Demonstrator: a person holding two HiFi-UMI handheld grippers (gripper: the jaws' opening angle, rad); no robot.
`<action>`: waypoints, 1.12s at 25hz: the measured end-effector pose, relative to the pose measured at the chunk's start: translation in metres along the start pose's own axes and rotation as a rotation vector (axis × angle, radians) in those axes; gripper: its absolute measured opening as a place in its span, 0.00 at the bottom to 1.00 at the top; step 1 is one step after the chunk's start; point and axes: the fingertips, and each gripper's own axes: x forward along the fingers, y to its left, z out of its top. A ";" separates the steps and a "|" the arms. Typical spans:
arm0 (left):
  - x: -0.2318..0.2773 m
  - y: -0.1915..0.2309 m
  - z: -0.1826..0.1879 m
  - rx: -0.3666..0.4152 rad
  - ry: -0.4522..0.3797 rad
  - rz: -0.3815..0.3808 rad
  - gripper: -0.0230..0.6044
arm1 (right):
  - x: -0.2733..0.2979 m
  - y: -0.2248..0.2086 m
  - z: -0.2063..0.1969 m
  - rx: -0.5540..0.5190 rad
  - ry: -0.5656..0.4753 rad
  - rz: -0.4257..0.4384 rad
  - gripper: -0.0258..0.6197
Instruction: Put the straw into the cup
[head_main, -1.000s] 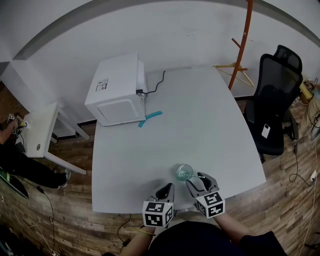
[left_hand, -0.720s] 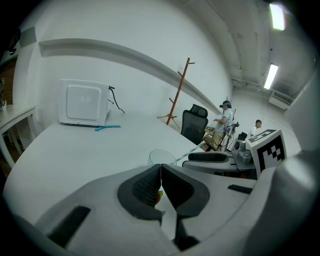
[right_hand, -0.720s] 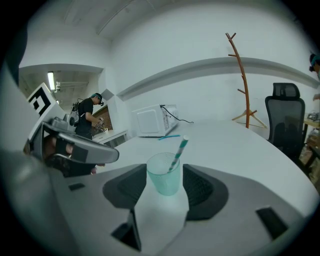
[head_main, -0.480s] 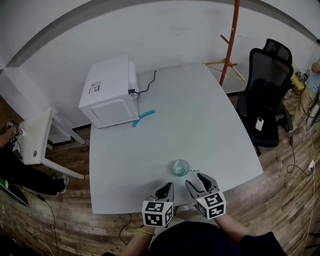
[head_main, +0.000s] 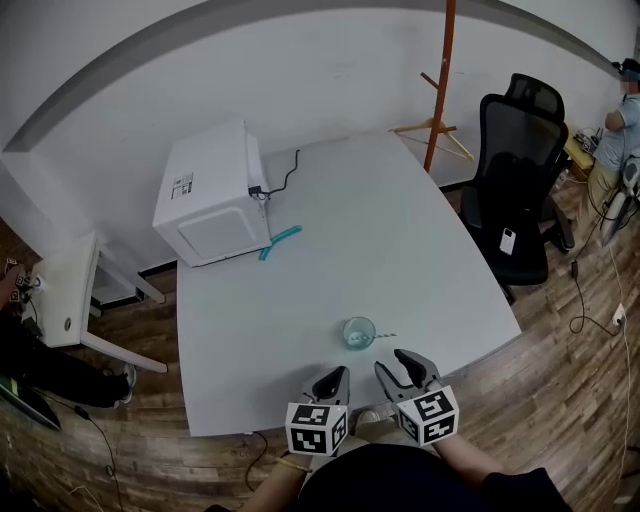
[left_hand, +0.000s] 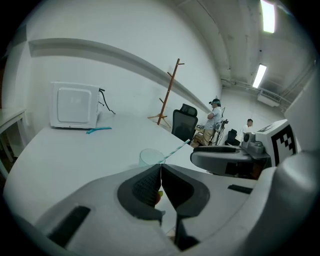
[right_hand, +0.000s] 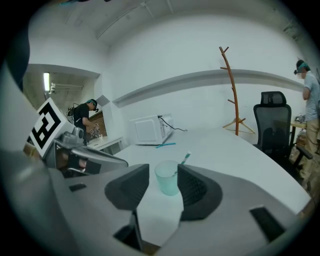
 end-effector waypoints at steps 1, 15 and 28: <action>-0.001 -0.001 0.000 0.004 0.001 -0.005 0.07 | -0.003 0.000 0.002 -0.004 -0.010 -0.016 0.30; -0.011 -0.004 0.008 0.032 -0.017 -0.046 0.07 | -0.026 0.012 0.031 -0.001 -0.100 -0.072 0.10; -0.012 -0.006 0.008 0.036 -0.028 -0.049 0.07 | -0.028 0.009 0.031 -0.017 -0.112 -0.089 0.08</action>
